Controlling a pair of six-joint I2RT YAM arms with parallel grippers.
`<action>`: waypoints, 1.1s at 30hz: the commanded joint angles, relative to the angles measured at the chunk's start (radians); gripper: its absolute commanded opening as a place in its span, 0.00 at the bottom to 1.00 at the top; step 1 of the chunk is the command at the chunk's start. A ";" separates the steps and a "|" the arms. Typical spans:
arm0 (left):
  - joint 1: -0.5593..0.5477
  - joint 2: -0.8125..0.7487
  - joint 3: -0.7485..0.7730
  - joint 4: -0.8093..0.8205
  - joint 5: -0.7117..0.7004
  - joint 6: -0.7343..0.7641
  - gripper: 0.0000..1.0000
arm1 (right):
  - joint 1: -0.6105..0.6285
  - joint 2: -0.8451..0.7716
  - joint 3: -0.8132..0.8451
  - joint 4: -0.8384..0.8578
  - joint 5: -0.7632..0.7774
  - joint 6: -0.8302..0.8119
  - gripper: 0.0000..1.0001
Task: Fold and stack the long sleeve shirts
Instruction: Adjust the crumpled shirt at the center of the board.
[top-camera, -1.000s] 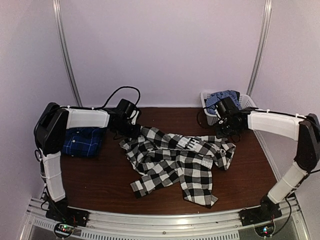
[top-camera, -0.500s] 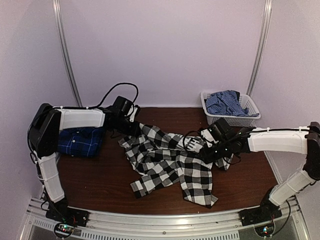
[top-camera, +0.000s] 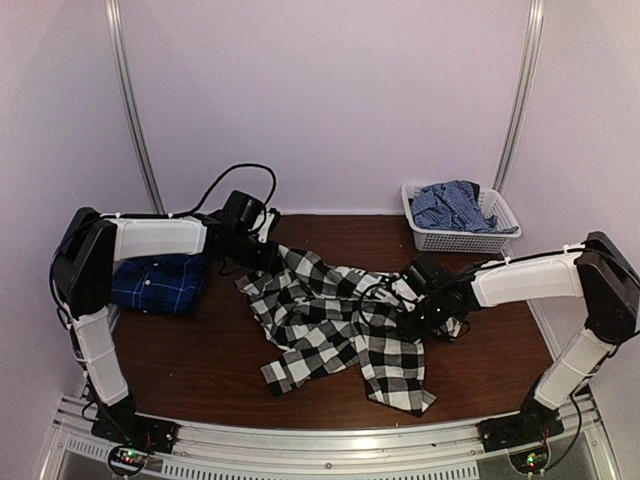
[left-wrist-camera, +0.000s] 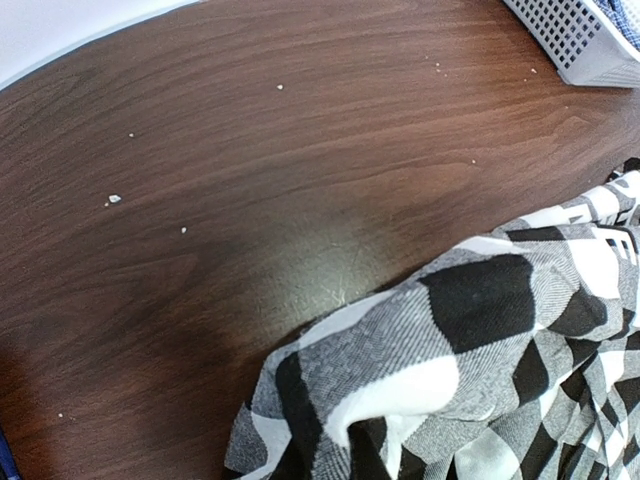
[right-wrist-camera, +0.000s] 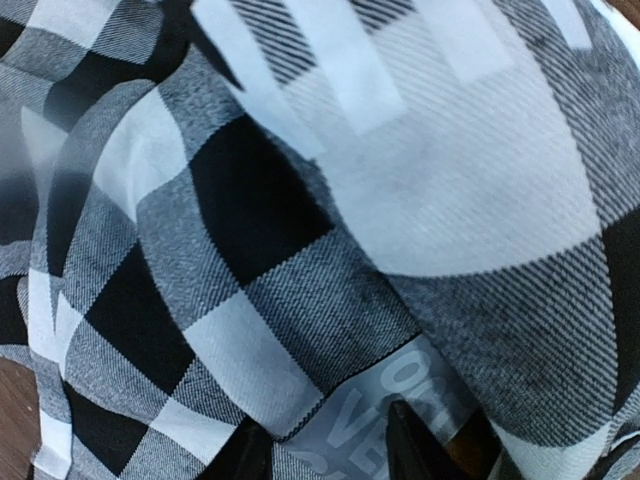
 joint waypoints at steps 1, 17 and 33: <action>-0.002 -0.038 -0.014 0.033 0.010 0.022 0.10 | 0.006 0.005 0.050 -0.020 0.039 -0.013 0.34; -0.001 -0.078 -0.047 0.042 0.003 0.084 0.14 | -0.005 -0.206 0.092 -0.194 0.191 0.028 0.00; 0.008 -0.155 -0.095 0.136 -0.099 0.076 0.56 | -0.223 -0.360 0.185 -0.209 0.073 0.004 0.00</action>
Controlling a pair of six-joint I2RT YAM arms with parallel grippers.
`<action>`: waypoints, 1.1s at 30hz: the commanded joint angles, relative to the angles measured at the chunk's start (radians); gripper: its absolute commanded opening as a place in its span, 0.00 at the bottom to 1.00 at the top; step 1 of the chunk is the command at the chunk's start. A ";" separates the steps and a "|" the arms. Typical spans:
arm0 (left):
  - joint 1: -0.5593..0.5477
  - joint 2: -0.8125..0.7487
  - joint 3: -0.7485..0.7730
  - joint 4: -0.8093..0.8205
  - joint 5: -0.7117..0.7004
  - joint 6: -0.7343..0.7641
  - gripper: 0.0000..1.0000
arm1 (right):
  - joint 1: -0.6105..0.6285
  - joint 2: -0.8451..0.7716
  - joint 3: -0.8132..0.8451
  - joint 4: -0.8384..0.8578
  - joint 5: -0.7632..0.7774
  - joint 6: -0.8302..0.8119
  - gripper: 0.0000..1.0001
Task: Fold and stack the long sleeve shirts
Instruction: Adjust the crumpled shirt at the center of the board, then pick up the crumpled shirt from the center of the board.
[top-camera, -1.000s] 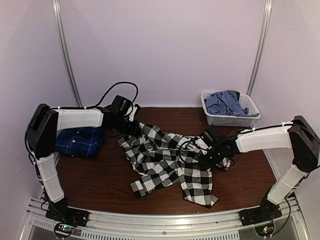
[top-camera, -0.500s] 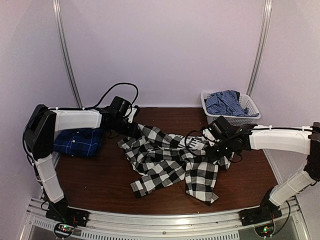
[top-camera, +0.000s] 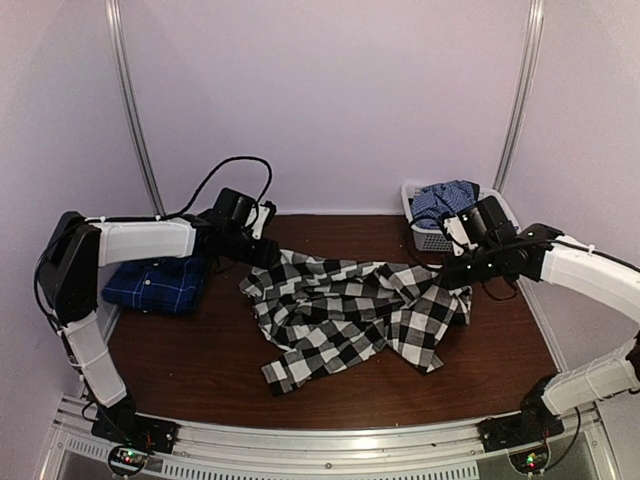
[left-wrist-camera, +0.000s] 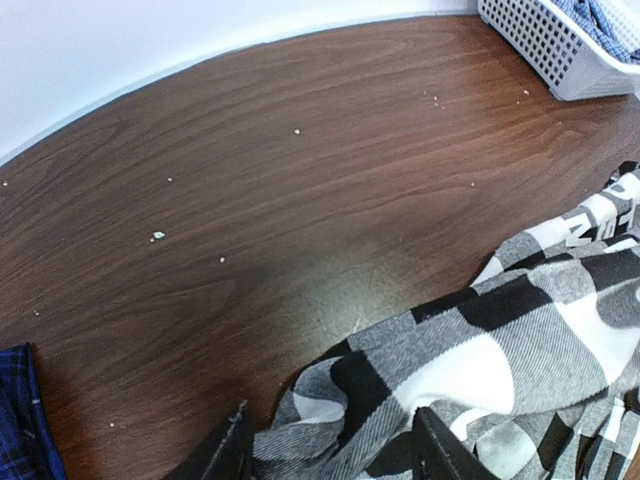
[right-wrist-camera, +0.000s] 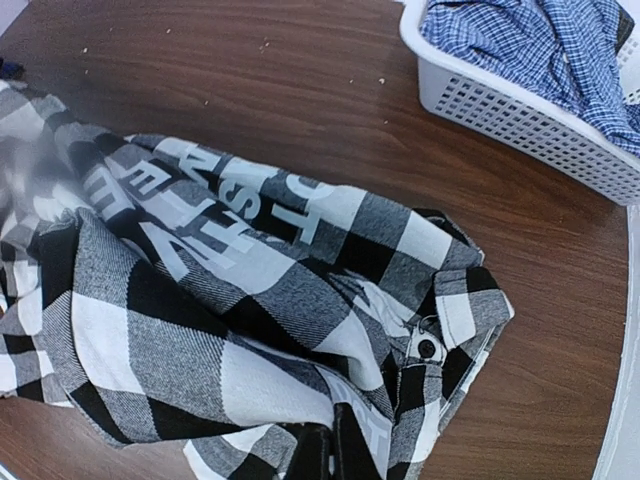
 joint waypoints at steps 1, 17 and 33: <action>0.007 -0.094 -0.043 0.078 -0.040 -0.002 0.57 | -0.093 0.010 0.063 0.042 -0.077 -0.012 0.00; -0.037 -0.309 -0.403 0.356 0.212 0.122 0.73 | -0.277 0.314 0.264 0.176 -0.343 -0.027 0.00; -0.037 0.007 -0.107 0.077 0.090 0.285 0.72 | -0.299 0.366 0.299 0.171 -0.381 -0.048 0.00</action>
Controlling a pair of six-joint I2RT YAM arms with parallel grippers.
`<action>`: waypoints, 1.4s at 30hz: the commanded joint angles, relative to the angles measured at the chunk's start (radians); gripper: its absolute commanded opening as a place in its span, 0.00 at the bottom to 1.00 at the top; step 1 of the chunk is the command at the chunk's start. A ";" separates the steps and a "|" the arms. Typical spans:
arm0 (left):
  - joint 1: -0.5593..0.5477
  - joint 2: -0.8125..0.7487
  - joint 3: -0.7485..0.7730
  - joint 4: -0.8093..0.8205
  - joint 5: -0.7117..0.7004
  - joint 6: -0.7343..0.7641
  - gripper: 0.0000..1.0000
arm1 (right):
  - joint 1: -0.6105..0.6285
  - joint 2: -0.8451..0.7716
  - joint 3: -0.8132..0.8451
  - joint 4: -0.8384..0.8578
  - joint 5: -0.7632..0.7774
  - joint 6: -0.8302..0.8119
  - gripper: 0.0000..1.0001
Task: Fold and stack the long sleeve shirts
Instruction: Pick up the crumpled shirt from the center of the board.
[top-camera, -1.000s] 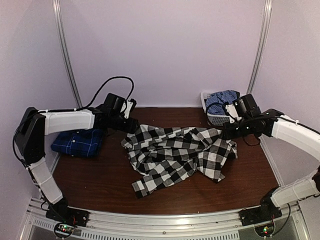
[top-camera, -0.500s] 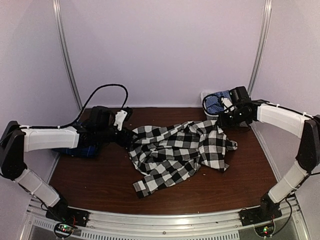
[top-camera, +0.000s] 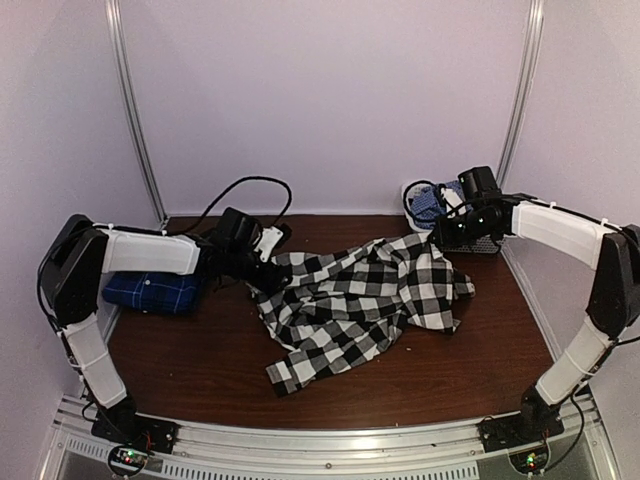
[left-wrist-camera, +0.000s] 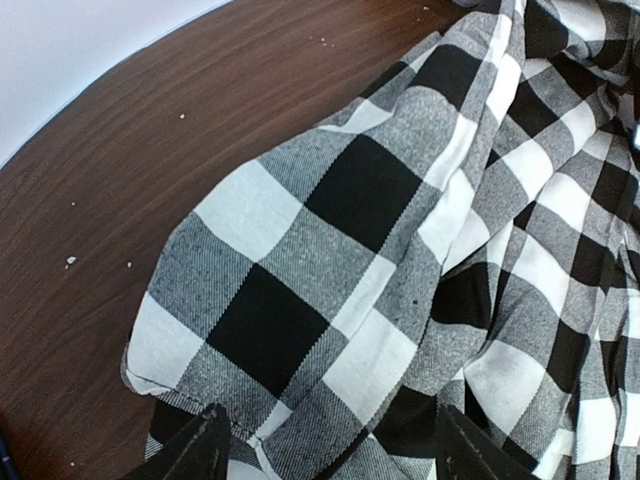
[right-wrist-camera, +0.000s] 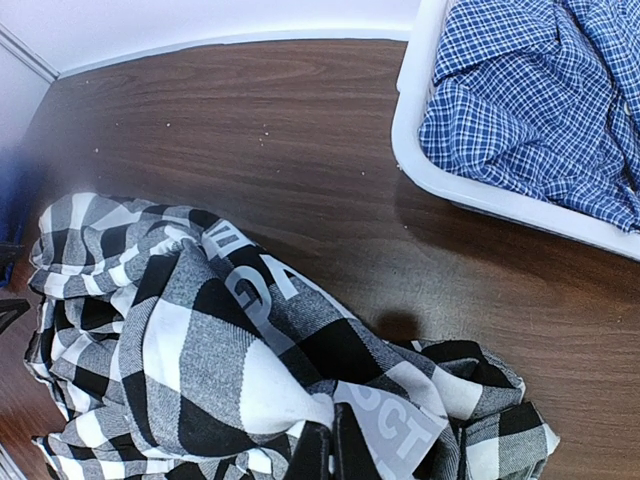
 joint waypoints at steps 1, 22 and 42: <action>0.000 0.031 0.045 -0.065 -0.035 0.077 0.72 | -0.010 0.006 0.020 0.023 -0.018 -0.014 0.00; 0.002 0.133 0.127 -0.123 0.054 0.068 0.28 | -0.012 0.017 -0.011 0.040 -0.026 -0.016 0.00; 0.015 -0.118 0.130 -0.123 0.004 -0.066 0.00 | -0.012 -0.236 -0.033 0.019 0.064 -0.005 0.00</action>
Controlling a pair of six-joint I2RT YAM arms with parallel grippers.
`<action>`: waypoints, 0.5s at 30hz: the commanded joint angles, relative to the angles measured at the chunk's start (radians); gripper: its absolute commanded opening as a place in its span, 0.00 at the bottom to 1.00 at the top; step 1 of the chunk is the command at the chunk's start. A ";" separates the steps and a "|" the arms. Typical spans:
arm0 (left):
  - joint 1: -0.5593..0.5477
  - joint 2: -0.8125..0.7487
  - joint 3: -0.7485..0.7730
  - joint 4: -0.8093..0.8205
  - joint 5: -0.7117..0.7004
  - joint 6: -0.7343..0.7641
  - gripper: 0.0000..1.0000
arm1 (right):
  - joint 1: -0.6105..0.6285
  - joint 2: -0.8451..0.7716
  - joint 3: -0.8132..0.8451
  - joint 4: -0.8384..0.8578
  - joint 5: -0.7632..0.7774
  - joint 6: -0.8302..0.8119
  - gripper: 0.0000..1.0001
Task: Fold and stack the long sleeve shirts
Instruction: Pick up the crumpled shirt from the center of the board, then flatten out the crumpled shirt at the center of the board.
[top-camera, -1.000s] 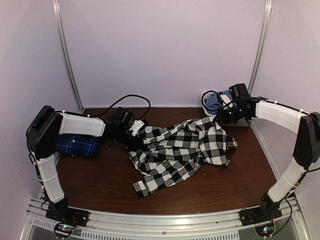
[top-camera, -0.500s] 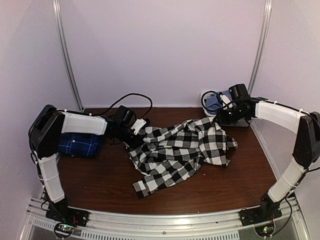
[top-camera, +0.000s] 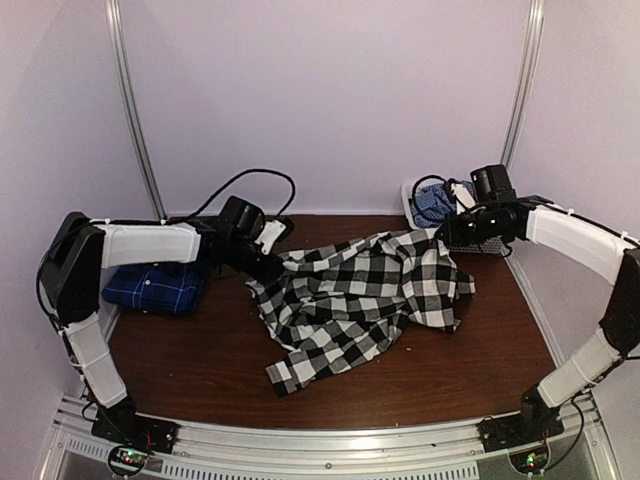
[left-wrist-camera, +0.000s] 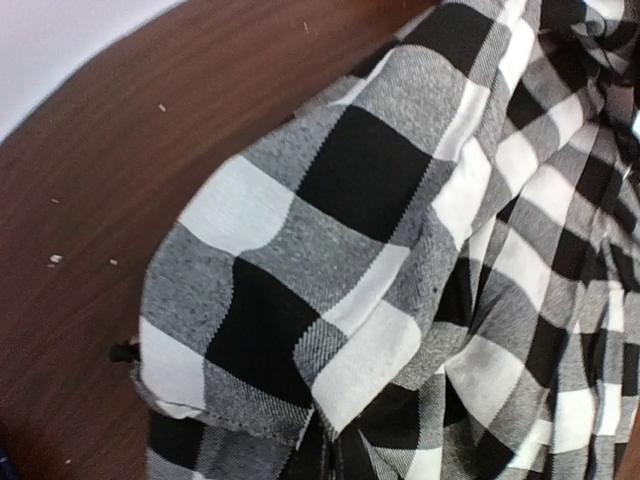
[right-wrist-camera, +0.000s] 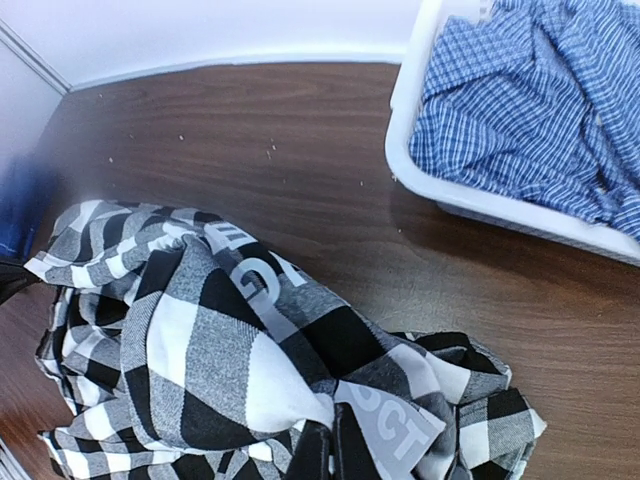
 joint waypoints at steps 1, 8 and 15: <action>0.013 -0.221 0.018 0.038 -0.052 -0.094 0.00 | -0.006 -0.202 0.041 -0.002 0.081 -0.001 0.00; 0.019 -0.446 0.198 0.016 -0.123 -0.158 0.00 | -0.004 -0.393 0.289 -0.092 0.150 -0.006 0.00; 0.019 -0.498 0.382 -0.057 -0.031 -0.160 0.00 | 0.001 -0.404 0.494 -0.200 0.019 0.022 0.00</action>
